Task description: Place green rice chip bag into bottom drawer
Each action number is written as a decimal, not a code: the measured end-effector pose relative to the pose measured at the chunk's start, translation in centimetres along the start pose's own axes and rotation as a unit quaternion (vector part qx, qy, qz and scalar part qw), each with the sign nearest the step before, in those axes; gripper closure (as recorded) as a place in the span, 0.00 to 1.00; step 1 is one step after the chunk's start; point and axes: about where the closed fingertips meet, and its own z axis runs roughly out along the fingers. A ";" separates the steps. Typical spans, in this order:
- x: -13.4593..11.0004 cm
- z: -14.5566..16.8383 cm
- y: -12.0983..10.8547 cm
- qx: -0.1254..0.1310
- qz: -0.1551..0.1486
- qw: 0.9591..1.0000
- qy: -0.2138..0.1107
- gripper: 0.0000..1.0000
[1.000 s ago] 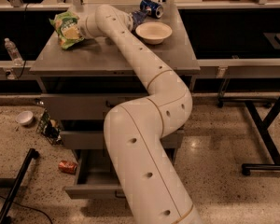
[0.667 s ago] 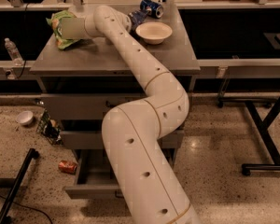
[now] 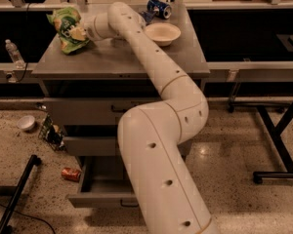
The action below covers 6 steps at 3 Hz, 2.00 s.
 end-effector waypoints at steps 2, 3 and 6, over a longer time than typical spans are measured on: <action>1.3 -10.8 4.3 -0.080 0.010 0.997 -0.013 1.00; 1.6 -16.6 7.1 -0.099 0.002 0.995 -0.029 1.00; 11.7 -29.6 17.9 -0.154 0.042 0.987 0.030 1.00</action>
Offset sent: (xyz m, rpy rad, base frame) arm -0.1700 -0.1077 0.0057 0.0492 0.0656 0.2305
